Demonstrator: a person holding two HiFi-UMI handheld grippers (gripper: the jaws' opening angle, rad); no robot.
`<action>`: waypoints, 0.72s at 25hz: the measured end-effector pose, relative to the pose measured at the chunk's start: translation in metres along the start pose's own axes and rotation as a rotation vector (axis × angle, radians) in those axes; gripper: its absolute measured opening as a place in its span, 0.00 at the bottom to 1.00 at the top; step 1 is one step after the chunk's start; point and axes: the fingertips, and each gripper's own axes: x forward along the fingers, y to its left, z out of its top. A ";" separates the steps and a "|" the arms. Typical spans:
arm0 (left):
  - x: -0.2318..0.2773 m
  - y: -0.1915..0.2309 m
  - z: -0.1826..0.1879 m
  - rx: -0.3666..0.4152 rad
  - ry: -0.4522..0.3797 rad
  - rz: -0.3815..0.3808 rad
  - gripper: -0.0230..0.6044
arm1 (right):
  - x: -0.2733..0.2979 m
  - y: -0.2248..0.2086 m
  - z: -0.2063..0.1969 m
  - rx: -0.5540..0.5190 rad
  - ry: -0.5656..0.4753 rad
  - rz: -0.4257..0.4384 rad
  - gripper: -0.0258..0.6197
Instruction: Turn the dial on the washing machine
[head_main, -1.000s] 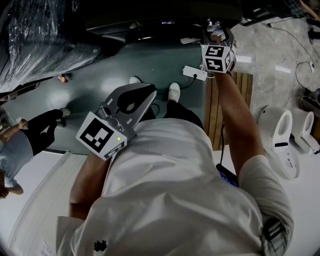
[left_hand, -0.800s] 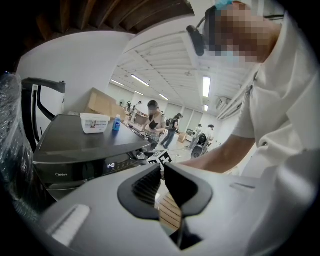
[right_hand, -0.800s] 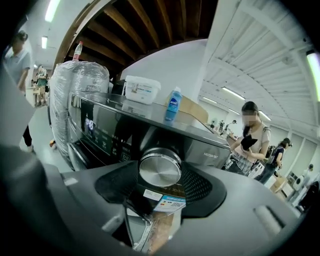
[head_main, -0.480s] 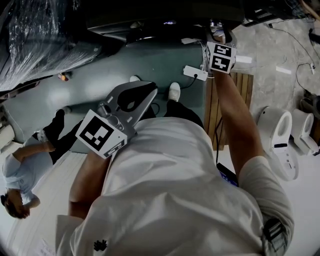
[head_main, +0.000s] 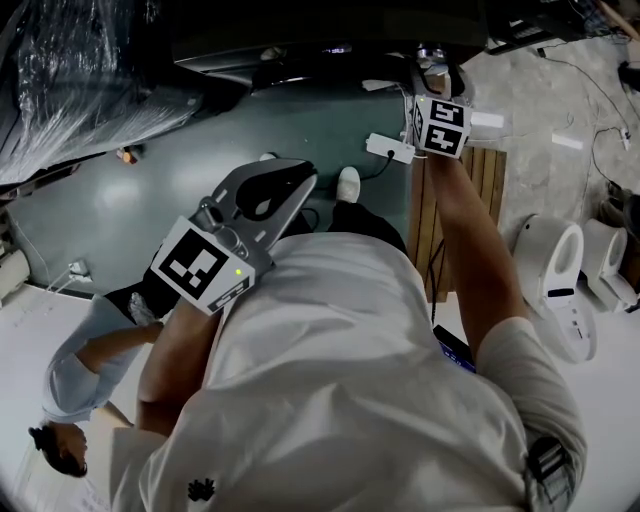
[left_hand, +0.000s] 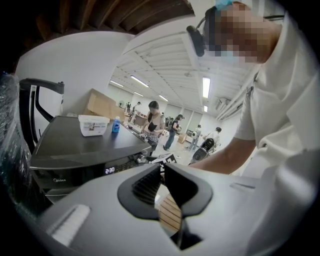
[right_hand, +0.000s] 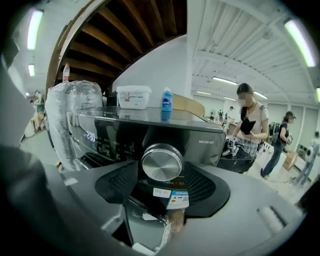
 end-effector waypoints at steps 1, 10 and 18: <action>0.000 0.000 0.001 0.000 -0.001 0.000 0.13 | -0.001 0.002 -0.001 -0.047 0.003 0.003 0.45; 0.003 0.001 0.001 0.003 -0.002 -0.003 0.13 | 0.005 0.009 -0.009 -0.361 0.015 -0.029 0.47; 0.004 0.002 0.001 0.002 -0.003 -0.001 0.13 | 0.014 0.011 -0.006 -0.473 0.031 -0.058 0.49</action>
